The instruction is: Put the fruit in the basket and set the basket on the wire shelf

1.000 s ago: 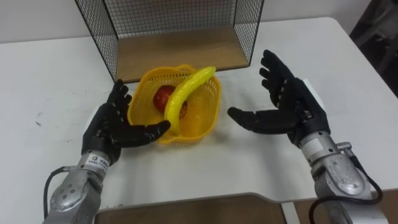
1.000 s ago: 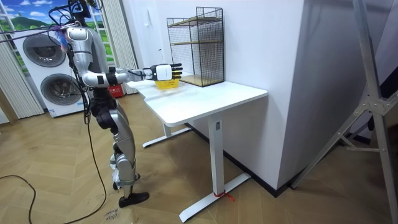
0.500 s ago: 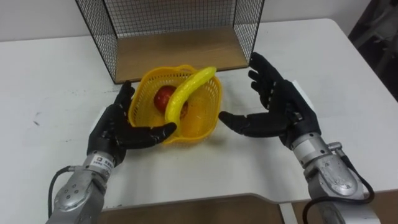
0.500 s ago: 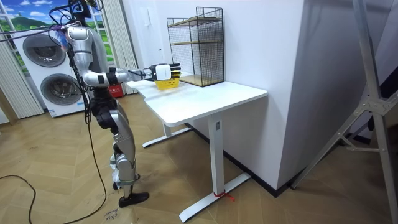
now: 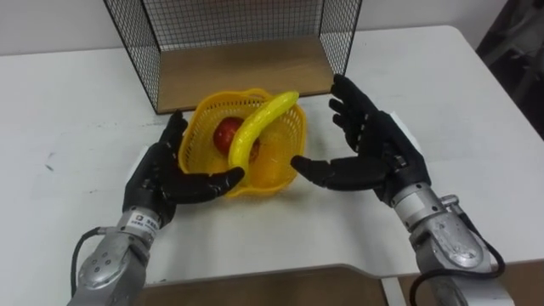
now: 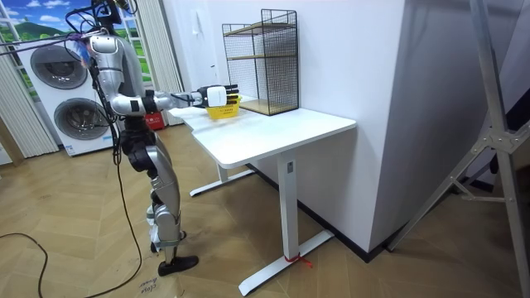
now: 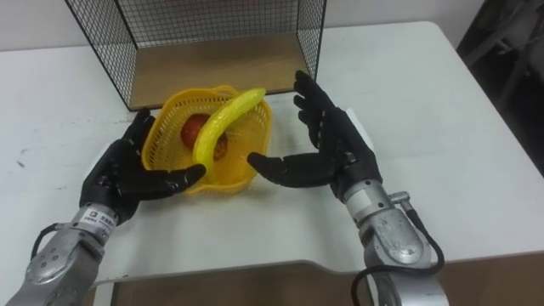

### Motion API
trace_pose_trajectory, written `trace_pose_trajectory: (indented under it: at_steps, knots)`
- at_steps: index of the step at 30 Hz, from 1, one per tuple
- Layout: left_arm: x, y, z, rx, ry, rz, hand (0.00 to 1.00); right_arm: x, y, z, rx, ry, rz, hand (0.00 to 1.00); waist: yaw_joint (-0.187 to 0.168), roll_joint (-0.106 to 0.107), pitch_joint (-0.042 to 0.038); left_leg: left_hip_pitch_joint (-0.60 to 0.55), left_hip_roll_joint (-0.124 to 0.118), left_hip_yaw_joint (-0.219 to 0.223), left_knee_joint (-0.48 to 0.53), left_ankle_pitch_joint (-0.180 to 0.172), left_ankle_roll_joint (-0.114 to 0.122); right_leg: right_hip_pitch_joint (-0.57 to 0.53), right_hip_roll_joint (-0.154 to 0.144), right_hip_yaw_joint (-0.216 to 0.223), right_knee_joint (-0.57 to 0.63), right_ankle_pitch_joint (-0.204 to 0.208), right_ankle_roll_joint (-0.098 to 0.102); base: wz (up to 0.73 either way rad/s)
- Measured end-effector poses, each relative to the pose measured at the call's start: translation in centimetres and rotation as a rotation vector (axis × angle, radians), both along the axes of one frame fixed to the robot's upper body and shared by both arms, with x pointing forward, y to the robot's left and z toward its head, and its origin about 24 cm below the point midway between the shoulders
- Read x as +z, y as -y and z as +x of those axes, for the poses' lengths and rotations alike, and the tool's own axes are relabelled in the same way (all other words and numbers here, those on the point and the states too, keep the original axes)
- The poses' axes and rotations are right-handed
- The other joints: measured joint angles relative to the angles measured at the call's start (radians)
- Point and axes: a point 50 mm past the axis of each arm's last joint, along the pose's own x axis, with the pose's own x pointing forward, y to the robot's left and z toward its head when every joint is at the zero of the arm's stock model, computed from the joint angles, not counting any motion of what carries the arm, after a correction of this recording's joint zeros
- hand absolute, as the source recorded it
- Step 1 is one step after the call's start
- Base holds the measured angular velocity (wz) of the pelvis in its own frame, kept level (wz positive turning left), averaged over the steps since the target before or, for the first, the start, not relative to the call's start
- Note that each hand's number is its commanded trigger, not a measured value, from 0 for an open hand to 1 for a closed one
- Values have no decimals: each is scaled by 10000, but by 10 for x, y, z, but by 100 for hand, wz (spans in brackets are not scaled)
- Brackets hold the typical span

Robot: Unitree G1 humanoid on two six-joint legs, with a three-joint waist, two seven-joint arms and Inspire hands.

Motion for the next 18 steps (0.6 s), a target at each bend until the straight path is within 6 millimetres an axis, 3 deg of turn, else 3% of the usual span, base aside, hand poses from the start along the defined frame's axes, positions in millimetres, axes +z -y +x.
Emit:
trace_pose_trajectory:
  at_steps: [6,18]
  knots:
    - [3,1,3,-52,83,-9,0,-18,0,-1,49,-802,727,0,-16,18,0,-83,15,-16,121,-1,-2,-31,-15,-37,41,6,-10,0]
    - [8,7,7,-225,330,-103,0,-33,-2,-3,48,-1515,1511,0,-9,25,-4,-239,52,-16,262,0,-5,-106,-16,-141,33,57,-36,0]
